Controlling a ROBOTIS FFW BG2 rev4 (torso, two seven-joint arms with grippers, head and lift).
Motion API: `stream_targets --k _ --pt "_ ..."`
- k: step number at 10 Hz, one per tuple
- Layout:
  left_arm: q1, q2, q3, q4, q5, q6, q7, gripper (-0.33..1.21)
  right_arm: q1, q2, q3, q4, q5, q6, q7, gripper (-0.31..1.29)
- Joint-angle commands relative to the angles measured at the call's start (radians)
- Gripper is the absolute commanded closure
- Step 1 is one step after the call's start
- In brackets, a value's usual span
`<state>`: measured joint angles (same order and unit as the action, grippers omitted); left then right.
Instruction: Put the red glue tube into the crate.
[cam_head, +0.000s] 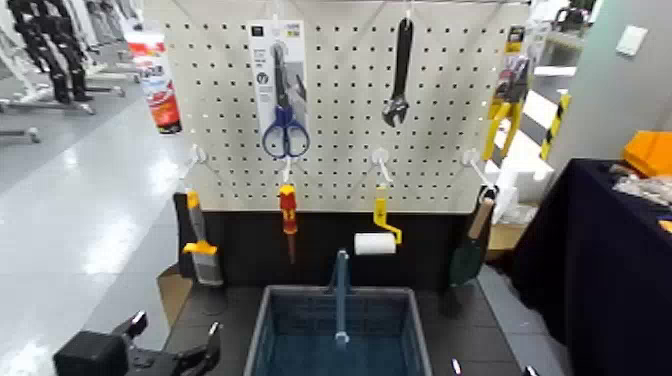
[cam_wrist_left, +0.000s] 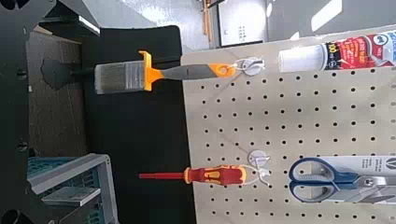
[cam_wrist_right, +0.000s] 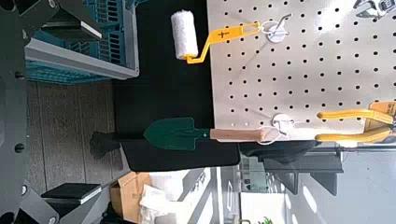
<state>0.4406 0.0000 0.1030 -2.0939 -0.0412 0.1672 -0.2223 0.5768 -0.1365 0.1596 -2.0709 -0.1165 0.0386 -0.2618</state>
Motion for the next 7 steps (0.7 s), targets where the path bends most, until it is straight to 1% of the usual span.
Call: stream_targets --k 1,2,4,5,7 --pt "-0.042 -0.017 0.057 -0.009 0.003 0.032 -0.066 0.11 -0.003 0.0 -0.002 0.0 -0.005 0.003 0.004 0.16" --pt "-0.068 -0.017 0.086 -0.017 0.001 0.057 -0.117 0.11 -0.005 0.0 -0.002 0.002 -0.006 0.006 0.007 0.16" --pt "-0.115 -0.017 0.144 -0.028 0.001 0.083 -0.189 0.11 -0.009 0.0 -0.002 0.003 -0.011 0.014 0.012 0.16" --pt "-0.14 0.002 0.165 -0.044 0.001 0.118 -0.204 0.11 -0.011 0.0 -0.003 0.003 -0.014 0.015 0.015 0.16" --pt "-0.191 0.046 0.208 -0.054 0.035 0.179 -0.264 0.11 -0.015 0.002 -0.003 0.008 -0.018 0.017 0.021 0.15"
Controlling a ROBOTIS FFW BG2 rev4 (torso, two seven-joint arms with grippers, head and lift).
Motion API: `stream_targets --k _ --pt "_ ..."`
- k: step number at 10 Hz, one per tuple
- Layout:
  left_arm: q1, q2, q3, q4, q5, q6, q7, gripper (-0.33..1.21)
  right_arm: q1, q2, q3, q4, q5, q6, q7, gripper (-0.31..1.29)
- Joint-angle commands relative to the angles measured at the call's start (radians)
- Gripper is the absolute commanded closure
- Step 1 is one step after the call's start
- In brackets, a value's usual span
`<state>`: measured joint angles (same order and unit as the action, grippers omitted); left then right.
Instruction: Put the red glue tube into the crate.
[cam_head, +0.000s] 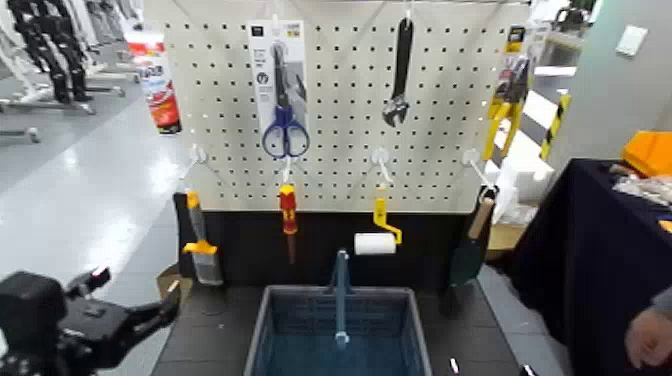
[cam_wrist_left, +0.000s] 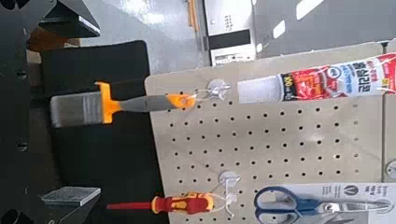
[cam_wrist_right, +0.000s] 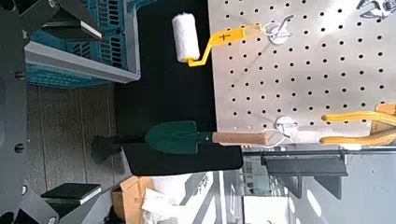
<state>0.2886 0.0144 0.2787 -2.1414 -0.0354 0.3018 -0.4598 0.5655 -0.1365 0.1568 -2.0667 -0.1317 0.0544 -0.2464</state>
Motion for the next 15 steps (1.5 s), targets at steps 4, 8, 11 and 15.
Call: stream_targets --k 4,8,11,15 --pt "-0.177 0.085 0.137 0.005 0.098 0.146 -0.172 0.11 -0.022 0.005 0.001 0.016 -0.009 0.002 0.021 0.15" --pt "-0.309 0.16 0.175 0.074 0.186 0.235 -0.301 0.11 -0.038 0.005 0.001 0.025 -0.019 0.005 0.039 0.15" --pt "-0.399 0.222 0.155 0.135 0.247 0.277 -0.375 0.12 -0.047 0.005 0.003 0.033 -0.022 0.007 0.05 0.15" --pt "-0.513 0.297 0.119 0.193 0.258 0.313 -0.461 0.12 -0.058 0.008 0.007 0.04 -0.023 0.007 0.061 0.15"
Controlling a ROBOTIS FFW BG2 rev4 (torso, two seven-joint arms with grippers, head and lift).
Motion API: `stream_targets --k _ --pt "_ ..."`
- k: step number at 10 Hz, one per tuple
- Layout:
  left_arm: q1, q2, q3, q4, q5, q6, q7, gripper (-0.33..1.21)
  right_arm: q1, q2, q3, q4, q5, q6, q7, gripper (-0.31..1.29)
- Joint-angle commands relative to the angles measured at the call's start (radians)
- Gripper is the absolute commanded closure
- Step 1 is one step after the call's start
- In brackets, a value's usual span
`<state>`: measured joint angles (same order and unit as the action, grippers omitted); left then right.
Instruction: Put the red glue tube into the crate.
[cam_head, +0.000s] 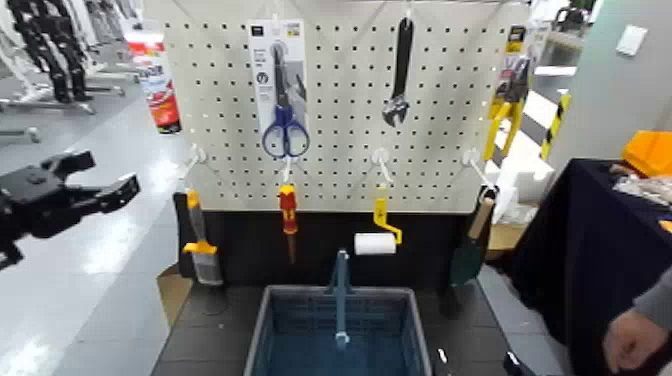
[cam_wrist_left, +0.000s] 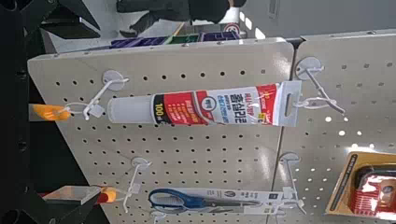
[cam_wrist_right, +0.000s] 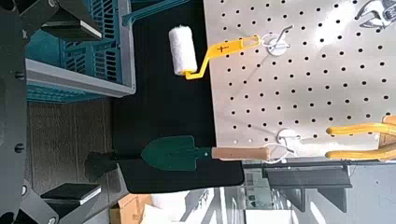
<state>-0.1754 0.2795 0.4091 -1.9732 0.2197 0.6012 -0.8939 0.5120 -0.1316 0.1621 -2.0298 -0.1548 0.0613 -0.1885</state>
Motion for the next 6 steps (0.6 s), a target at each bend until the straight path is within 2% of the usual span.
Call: stream_targets --k 1,3,6 --pt "-0.079 0.055 -0.022 0.042 0.004 0.025 -0.049 0.13 -0.009 0.003 0.002 0.006 -0.002 0.0 0.007 0.15" --pt "-0.131 0.09 -0.039 0.08 0.015 0.028 -0.086 0.14 -0.015 0.001 0.004 0.011 -0.002 -0.002 0.017 0.15" --pt "-0.214 0.116 -0.085 0.158 0.026 0.022 -0.163 0.14 -0.024 0.003 0.007 0.017 -0.005 -0.003 0.029 0.15"
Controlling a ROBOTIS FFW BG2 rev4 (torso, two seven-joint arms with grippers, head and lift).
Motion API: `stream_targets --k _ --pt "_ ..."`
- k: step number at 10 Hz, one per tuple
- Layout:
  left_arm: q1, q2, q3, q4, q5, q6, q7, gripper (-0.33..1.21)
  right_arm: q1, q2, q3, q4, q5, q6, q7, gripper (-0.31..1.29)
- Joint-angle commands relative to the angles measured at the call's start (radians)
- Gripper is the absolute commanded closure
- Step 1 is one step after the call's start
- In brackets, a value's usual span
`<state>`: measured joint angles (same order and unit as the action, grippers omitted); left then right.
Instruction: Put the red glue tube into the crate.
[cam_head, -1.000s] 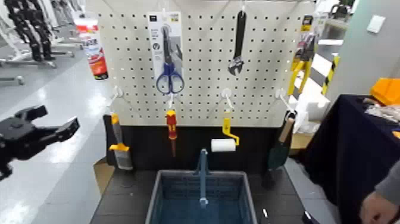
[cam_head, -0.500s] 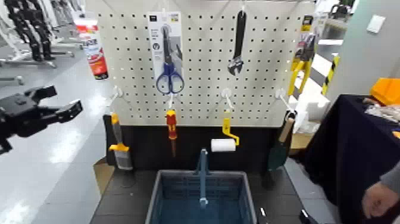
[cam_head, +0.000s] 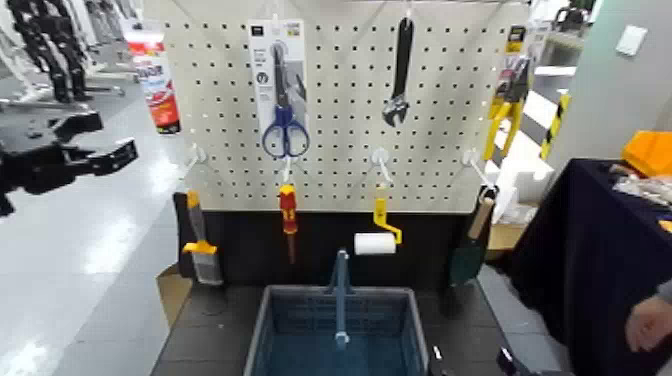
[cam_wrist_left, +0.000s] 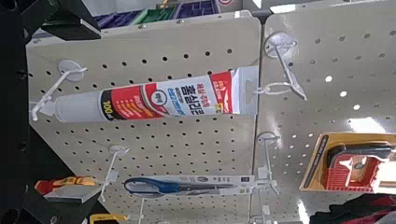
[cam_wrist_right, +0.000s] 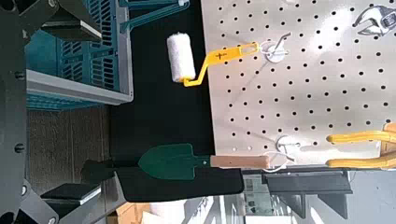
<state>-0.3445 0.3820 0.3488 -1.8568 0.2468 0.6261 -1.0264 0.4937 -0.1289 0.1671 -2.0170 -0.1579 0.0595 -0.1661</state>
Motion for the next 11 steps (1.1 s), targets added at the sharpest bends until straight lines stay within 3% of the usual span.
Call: stream_targets --k 1,6,11 --pt "-0.071 0.023 -0.04 0.07 0.0 -0.005 -0.055 0.14 -0.007 0.003 0.002 0.007 -0.002 -0.001 0.01 0.15" --pt "-0.202 0.052 -0.128 0.251 -0.011 -0.057 -0.147 0.18 -0.023 0.009 -0.001 0.024 -0.003 -0.006 0.042 0.15" --pt "-0.281 0.067 -0.197 0.355 -0.006 -0.102 -0.181 0.2 -0.035 0.015 -0.001 0.038 -0.006 -0.006 0.08 0.16"
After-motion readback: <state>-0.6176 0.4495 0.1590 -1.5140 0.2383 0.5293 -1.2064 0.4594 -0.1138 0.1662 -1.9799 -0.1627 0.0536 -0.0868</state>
